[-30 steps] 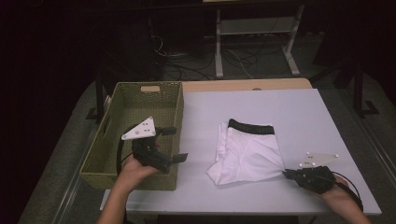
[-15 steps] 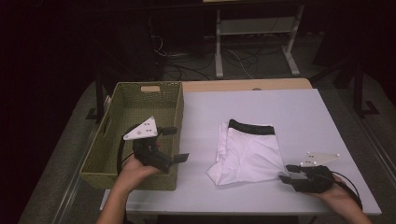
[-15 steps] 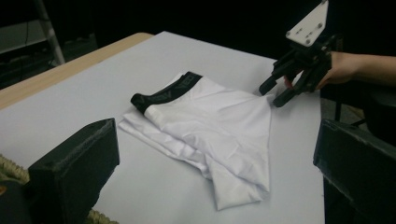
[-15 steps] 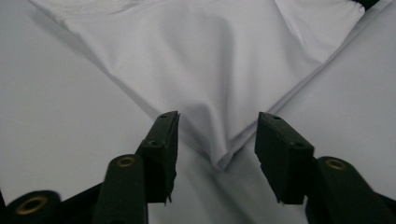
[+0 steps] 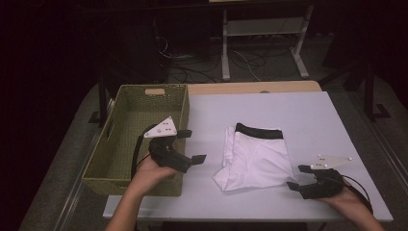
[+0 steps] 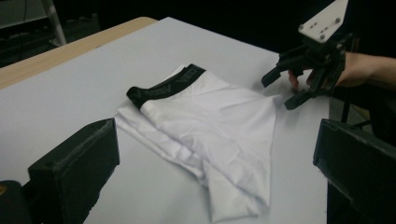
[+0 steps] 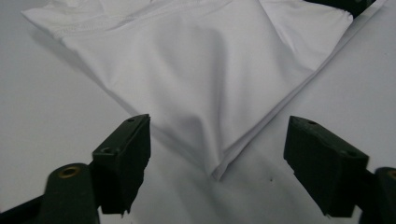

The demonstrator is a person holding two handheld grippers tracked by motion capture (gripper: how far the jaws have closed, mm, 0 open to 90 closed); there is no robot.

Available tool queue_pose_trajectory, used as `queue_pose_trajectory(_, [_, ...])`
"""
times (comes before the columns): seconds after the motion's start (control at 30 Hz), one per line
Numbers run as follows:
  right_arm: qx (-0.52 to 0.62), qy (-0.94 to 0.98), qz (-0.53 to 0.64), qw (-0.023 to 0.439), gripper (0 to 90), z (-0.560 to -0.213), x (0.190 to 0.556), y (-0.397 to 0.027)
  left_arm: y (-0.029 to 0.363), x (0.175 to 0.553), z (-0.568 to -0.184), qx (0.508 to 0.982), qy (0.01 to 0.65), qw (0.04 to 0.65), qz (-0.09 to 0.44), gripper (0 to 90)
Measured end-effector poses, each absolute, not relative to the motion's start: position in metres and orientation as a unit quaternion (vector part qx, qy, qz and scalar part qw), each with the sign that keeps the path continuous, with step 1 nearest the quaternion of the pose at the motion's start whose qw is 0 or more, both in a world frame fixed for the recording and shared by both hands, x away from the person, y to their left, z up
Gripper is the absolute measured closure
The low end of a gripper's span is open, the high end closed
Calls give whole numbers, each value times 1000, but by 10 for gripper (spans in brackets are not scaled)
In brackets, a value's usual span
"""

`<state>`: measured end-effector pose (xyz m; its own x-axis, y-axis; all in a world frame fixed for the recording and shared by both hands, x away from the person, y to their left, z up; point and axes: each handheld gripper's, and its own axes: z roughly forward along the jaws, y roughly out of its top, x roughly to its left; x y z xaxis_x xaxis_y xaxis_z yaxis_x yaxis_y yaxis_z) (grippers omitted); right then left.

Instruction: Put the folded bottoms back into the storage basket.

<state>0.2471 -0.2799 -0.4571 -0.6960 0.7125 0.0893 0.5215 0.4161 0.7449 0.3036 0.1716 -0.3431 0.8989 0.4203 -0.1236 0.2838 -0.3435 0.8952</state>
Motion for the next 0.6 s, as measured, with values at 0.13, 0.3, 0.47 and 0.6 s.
queue_pose_trajectory(0.13, [373,830,395,124,174,-457,248,-280,162,304,-343,816,221,529,73,2])
queue_pose_trajectory(0.3, [375,827,401,126,148,-456,247,-280,157,306,-343,813,231,529,78,2])
queue_pose_trajectory(0.47, [375,826,401,127,135,-456,248,-280,152,308,-343,812,234,529,77,2])
queue_pose_trajectory(0.6, [372,826,404,127,115,-456,247,-279,140,309,-342,816,226,528,70,2])
